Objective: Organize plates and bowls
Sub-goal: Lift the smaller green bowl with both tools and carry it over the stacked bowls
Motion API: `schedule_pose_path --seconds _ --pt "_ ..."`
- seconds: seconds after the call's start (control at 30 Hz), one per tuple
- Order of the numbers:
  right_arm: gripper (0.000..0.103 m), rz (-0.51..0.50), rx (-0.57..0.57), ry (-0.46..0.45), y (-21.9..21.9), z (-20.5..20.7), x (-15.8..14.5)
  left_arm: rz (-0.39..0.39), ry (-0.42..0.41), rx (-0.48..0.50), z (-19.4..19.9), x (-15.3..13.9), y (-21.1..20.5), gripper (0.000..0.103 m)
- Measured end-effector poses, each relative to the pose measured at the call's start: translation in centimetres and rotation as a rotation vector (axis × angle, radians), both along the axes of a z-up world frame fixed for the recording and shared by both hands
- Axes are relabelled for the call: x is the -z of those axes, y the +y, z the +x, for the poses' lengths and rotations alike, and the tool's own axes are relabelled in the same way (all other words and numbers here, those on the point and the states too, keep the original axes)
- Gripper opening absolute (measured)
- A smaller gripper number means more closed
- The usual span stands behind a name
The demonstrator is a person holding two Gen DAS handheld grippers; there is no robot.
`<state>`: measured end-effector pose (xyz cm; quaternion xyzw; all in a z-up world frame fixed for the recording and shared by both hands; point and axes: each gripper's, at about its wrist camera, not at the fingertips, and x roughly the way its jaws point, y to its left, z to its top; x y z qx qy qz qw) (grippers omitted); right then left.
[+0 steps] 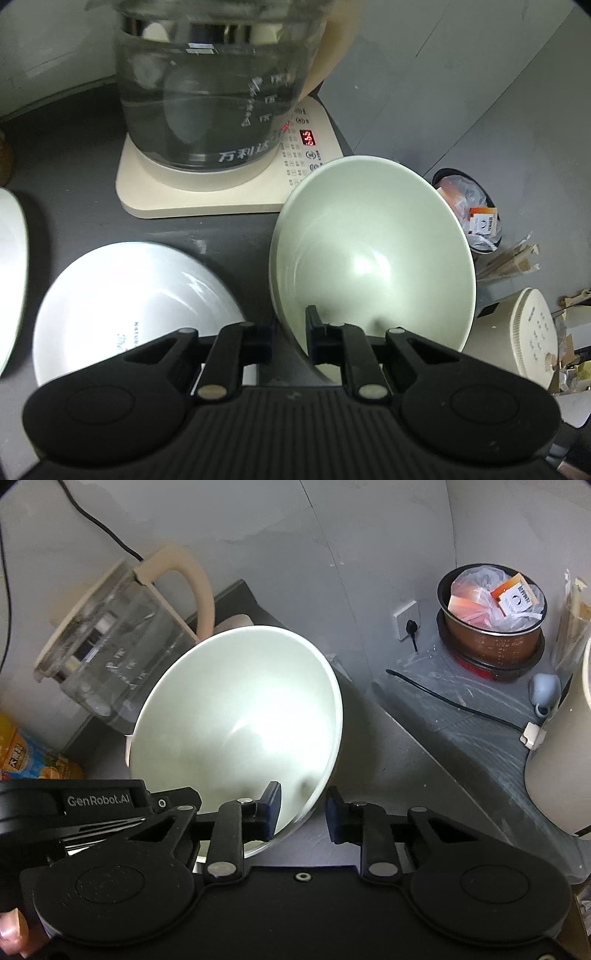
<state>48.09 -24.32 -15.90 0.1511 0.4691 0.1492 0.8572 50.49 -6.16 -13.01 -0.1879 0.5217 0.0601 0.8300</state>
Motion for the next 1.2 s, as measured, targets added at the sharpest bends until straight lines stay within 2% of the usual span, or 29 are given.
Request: schedule_pose_path --seconds 0.5,0.87,1.2 --pt "0.025 0.022 0.037 -0.090 0.5 -4.9 -4.9 -0.015 -0.100 0.047 -4.1 -5.1 1.3 0.014" --pt "0.025 0.027 0.077 -0.143 2.3 -10.2 -8.3 -0.025 -0.155 0.099 -8.3 -8.3 2.6 0.014" --pt "0.025 0.000 0.094 -0.179 4.2 -14.2 -9.8 -0.039 -0.177 0.142 -12.2 -9.9 4.4 0.014"
